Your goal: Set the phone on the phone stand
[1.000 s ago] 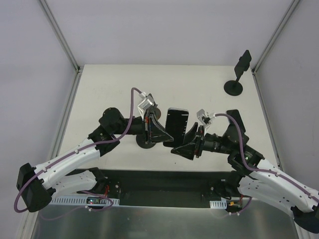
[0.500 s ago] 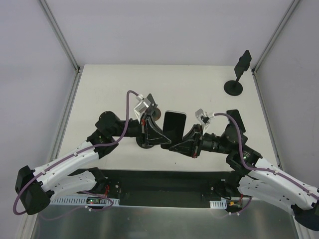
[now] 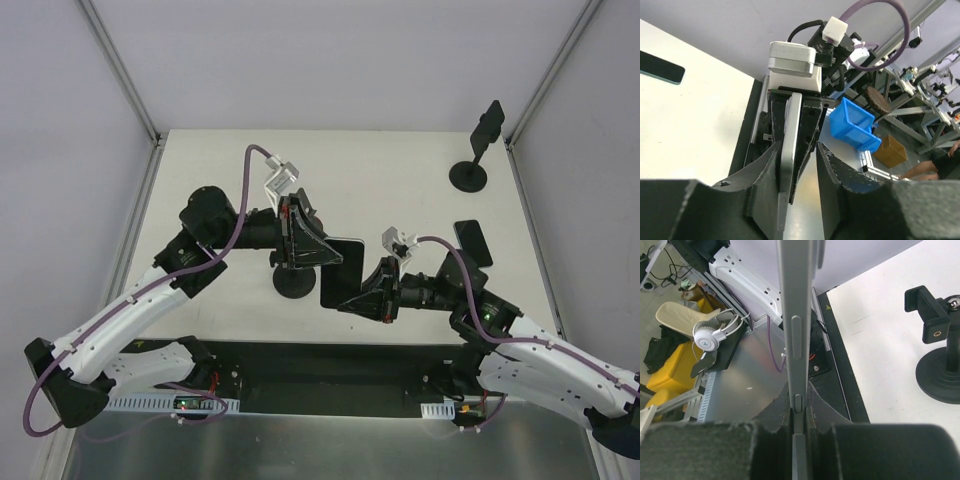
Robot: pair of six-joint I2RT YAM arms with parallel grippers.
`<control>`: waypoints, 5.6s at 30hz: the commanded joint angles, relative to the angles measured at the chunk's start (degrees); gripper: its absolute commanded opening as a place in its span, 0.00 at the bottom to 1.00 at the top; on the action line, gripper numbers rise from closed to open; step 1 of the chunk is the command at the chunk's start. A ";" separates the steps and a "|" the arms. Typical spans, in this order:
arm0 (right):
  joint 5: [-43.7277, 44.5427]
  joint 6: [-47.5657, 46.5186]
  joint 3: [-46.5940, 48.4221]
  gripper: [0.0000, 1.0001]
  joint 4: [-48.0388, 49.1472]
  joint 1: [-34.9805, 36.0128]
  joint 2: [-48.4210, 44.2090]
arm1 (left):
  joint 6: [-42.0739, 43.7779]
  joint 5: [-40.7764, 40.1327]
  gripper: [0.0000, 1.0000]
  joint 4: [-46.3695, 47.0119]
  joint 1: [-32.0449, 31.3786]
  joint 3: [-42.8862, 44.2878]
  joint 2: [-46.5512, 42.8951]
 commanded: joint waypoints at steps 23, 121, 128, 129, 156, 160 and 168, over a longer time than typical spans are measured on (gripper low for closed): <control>26.09 1.43 2.88 0.96 -9.63 2.50 2.66 | 24.55 -23.81 0.00 -31.86 0.68 9.42 -6.83; 12.14 -22.91 10.26 0.00 -11.65 -11.20 16.55 | 43.99 28.53 0.00 11.88 -1.08 4.49 25.05; 12.13 -22.82 10.00 0.00 -11.74 -11.65 16.55 | 43.29 28.89 0.00 13.37 1.38 3.35 26.28; 12.05 -22.82 10.00 0.00 -11.82 -11.73 16.63 | 43.37 28.80 0.00 13.46 1.91 3.00 26.28; 105.91 -0.24 18.17 0.00 -6.37 32.65 27.88 | 44.78 -75.27 0.00 21.54 -14.70 -17.05 20.73; 105.74 4.95 19.93 0.00 -14.71 33.44 28.16 | 42.33 -71.85 0.00 20.75 -14.96 -14.49 23.55; 83.10 -6.19 9.48 0.83 -18.59 31.52 6.23 | 39.86 -53.39 0.00 14.88 -12.77 -16.95 15.92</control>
